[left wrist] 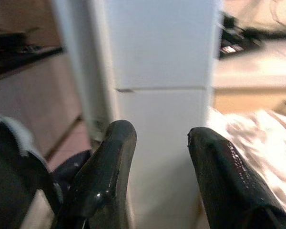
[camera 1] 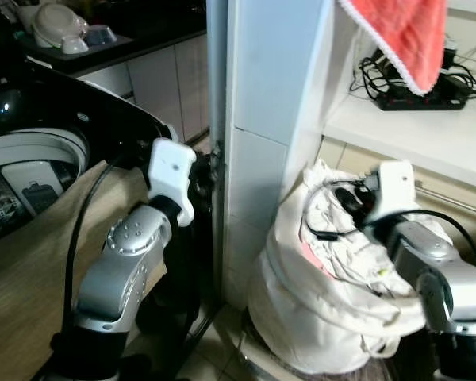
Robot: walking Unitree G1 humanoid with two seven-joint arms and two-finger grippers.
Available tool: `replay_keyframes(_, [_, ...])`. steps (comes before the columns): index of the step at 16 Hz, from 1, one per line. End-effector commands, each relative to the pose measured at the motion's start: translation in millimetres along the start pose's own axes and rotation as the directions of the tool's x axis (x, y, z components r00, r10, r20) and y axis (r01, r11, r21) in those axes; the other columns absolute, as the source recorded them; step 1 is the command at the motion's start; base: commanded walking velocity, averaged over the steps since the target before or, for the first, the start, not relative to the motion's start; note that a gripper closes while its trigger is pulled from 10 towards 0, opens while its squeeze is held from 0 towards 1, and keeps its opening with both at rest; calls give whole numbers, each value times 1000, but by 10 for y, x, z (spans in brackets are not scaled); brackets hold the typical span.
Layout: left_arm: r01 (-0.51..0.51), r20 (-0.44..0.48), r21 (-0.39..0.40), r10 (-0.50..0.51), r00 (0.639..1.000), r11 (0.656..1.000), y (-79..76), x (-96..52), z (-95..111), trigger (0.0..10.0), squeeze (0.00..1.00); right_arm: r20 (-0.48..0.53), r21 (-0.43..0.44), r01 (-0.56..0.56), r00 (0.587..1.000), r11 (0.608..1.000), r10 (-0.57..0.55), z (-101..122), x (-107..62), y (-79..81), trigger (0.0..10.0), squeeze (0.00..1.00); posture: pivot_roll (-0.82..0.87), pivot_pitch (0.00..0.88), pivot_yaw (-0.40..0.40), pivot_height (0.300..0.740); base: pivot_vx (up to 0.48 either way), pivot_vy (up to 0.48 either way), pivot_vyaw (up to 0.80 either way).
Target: Clothes washing
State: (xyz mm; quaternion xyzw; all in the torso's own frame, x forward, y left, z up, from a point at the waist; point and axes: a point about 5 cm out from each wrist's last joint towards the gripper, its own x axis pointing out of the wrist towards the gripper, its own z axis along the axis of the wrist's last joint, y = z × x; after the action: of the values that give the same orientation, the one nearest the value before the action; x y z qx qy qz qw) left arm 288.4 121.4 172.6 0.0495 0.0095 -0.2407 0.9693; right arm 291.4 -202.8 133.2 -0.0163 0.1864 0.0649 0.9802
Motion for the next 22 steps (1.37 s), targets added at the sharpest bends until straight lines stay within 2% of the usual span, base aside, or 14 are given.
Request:
replay_keyframes(1, [72, -11, 19, -72, 997, 997, -54, -10, -9, 10000, 0, -36, -8, 46, 998, 999, -46, -14, 52, -136, 10000, 1000, -72, 8, 0, 740, 0, 0, 0])
replay_keyframes(2, [109, -16, 38, -108, 994, 993, -67, -25, -11, 10000, 0, -69, -22, 73, 995, 997, -75, -65, 106, -242, 10000, 1000, -69, 8, 0, 740, 0, 0, 0])
replay_keyframes(5, [173, -32, 30, -173, 984, 984, -81, -58, 1, 10000, 0, -152, -51, 150, 976, 987, -156, -248, 247, -529, 10000, 1000, -58, 14, 3, 740, 0, 0, 0])
replay_keyframes(7, [228, -48, 21, -227, 973, 973, -102, -94, -4, 10000, 0, -220, -25, 180, 959, 983, -181, -385, 330, -673, 10000, 1000, -49, 21, 6, 740, 0, 0, 0])
replay_keyframes(8, [250, -53, 17, -249, 967, 968, -113, -110, -5, 10000, 0, -232, -6, 181, 956, 983, -178, -404, 347, -692, 10000, 1000, -46, 24, 7, 740, 0, 0, 0])
replay_keyframes(9, [323, -69, 15, -322, 944, 946, -156, -170, -2, 10000, 0, -256, 70, 160, 957, 985, -137, -433, 399, -713, 10000, 1000, -43, 28, 6, 740, 0, 0, 0])
replay_keyframes(11, [424, -103, 6, -422, 901, 905, -226, -265, -15, 10000, 0, -348, -9, 180, 922, 984, -172, -493, 407, -765, 10000, 1000, -32, 33, 5, 740, 0, 0, 0])
replay_keyframes(13, [447, -115, 8, -443, 889, 895, -238, -302, -18, 10000, 0, -413, -92, 198, 884, 976, -219, -585, 405, -808, 10000, 1000, -26, 39, 1, 740, 0, 0, 0])
replay_keyframes(15, [461, -127, 2, -456, 881, 888, -247, -322, -29, 10000, 0, -477, -138, 201, 845, 970, -243, -709, 386, -818, 10000, 1000, -23, 40, -4, 740, 0, 0, 0])
replay_keyframes(16, [472, -132, -2, -469, 873, 881, -255, -336, -26, 10000, 0, -520, -158, 176, 821, 972, -234, -815, 359, -808, 10000, 0, -23, 42, -6, 740, 0, 0, 0])
replay_keyframes(18, [476, -138, -3, -472, 871, 879, -255, -343, -28, 10000, 0, -560, -171, 148, 799, 974, -219, -931, 327, -793, 10000, 0, -24, 42, -4, 740, 0, 0, 0])
replay_keyframes(20, [477, -141, -2, -473, 870, 879, -260, -341, -33, 10000, 0, -557, -146, 159, 803, 976, -214, -999, 315, -784, 10000, 0, -23, 39, -4, 740, 0, 0, 0])
replay_keyframes(21, [479, -141, -2, -474, 869, 878, -263, -336, -31, 10000, 0, -537, -95, 179, 819, 979, -202, -1000, 325, -775, 5373, 0, -21, 36, -4, 740, 0, 0, 0])
replay_keyframes(22, [479, -140, -2, -474, 869, 878, -261, -333, -27, 10000, 0, -520, -63, 184, 833, 981, -189, -986, 340, -763, 2431, 0, -22, 33, -4, 740, 0, 0, 0])
